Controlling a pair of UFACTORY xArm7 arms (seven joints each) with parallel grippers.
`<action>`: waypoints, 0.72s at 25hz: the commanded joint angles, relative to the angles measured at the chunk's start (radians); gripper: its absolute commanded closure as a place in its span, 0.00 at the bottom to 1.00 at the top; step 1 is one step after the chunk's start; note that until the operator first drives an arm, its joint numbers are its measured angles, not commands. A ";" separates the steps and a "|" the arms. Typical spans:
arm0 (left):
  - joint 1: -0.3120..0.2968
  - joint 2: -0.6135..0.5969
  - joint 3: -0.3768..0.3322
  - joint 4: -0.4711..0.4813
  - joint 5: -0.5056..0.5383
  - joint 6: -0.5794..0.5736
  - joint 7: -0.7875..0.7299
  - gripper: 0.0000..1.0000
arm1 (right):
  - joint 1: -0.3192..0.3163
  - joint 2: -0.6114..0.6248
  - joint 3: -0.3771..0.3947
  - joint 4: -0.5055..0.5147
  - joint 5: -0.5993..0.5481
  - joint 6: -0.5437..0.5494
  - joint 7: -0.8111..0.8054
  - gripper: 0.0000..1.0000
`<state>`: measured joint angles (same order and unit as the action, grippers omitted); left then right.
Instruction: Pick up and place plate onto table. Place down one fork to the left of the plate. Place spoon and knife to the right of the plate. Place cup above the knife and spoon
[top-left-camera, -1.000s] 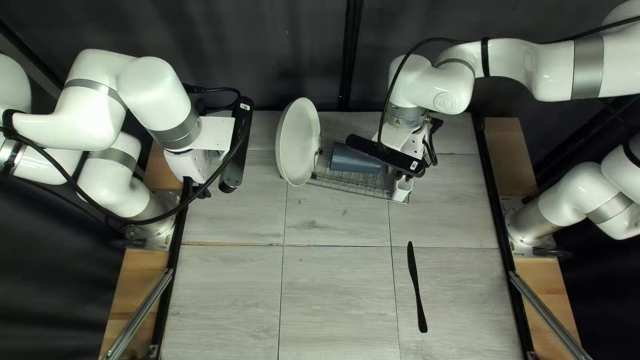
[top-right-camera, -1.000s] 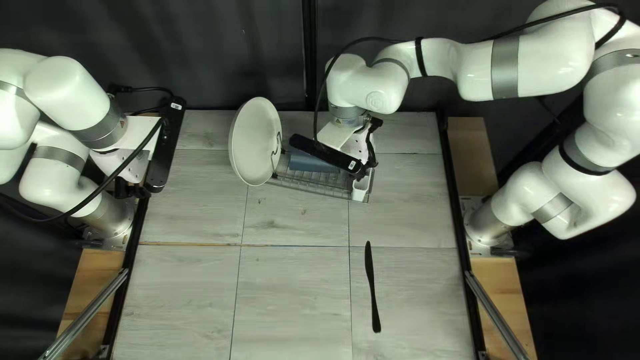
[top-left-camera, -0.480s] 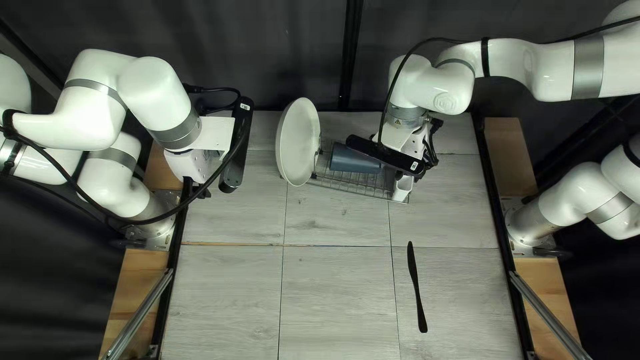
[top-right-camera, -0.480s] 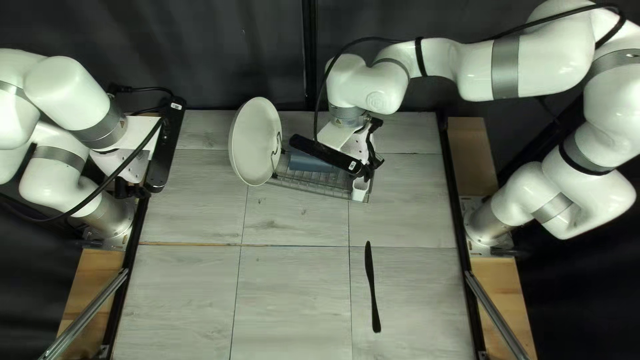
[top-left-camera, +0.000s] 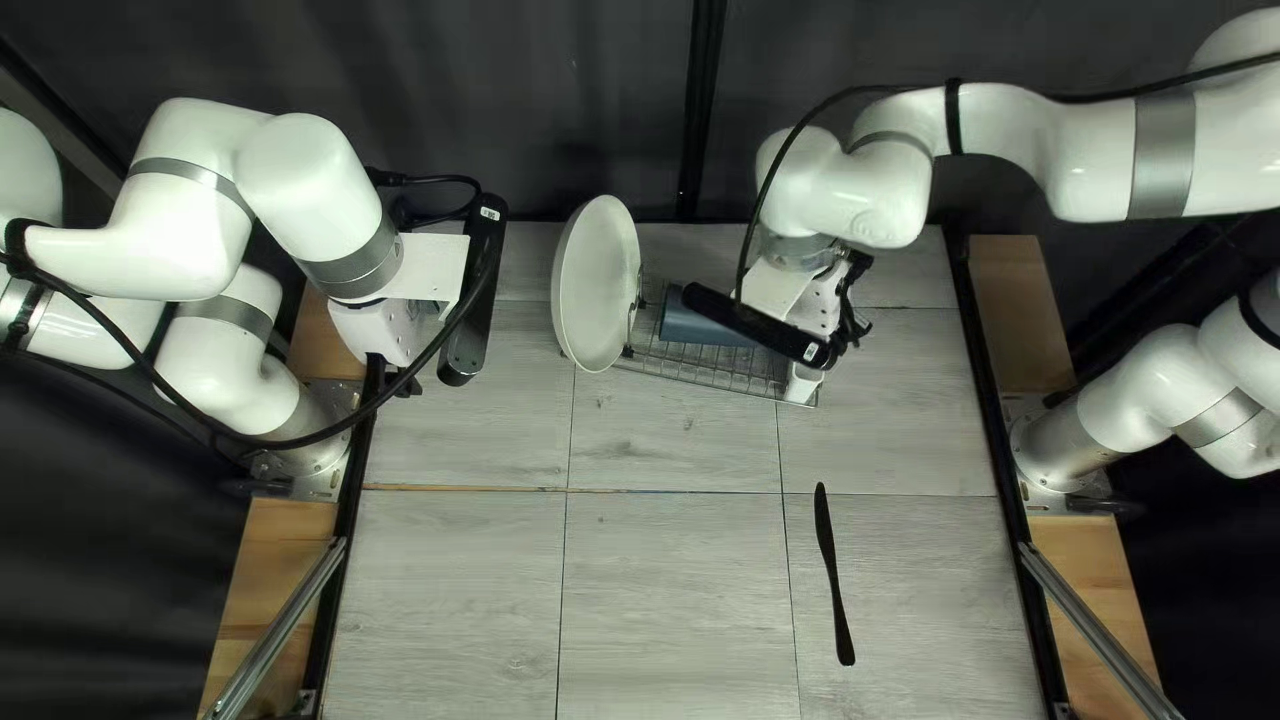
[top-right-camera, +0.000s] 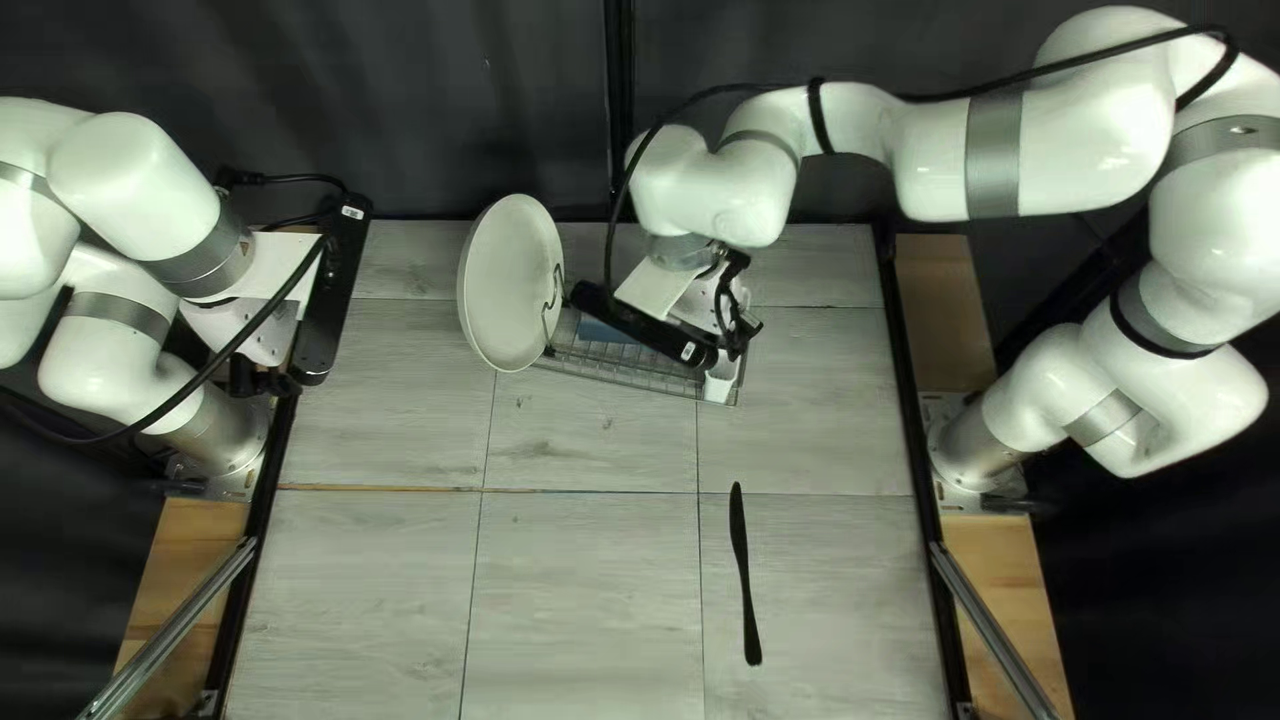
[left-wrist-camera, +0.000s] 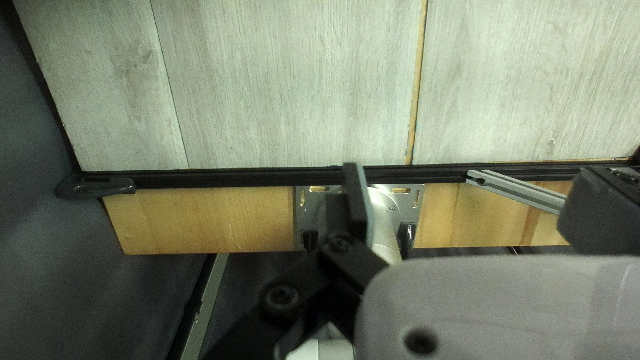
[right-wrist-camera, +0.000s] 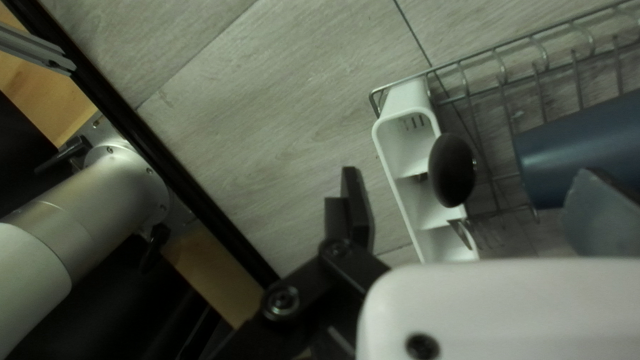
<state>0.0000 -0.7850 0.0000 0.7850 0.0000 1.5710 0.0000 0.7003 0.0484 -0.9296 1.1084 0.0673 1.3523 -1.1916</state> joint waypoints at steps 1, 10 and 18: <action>0.000 0.000 0.000 0.000 0.000 0.000 0.000 0.00 | 0.015 0.001 0.009 -0.035 -0.029 -0.026 0.030 0.00; 0.000 0.000 0.000 0.000 0.000 0.000 0.000 0.00 | 0.022 0.007 0.016 -0.096 -0.035 -0.083 0.023 1.00; 0.000 0.000 0.000 0.000 0.000 0.000 0.000 0.00 | 0.040 -0.088 0.032 -0.106 -0.139 -0.045 0.107 1.00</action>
<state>0.0000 -0.7850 0.0000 0.7850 0.0000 1.5710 0.0000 0.7357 -0.0030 -0.9051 1.0061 -0.0360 1.2913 -1.1149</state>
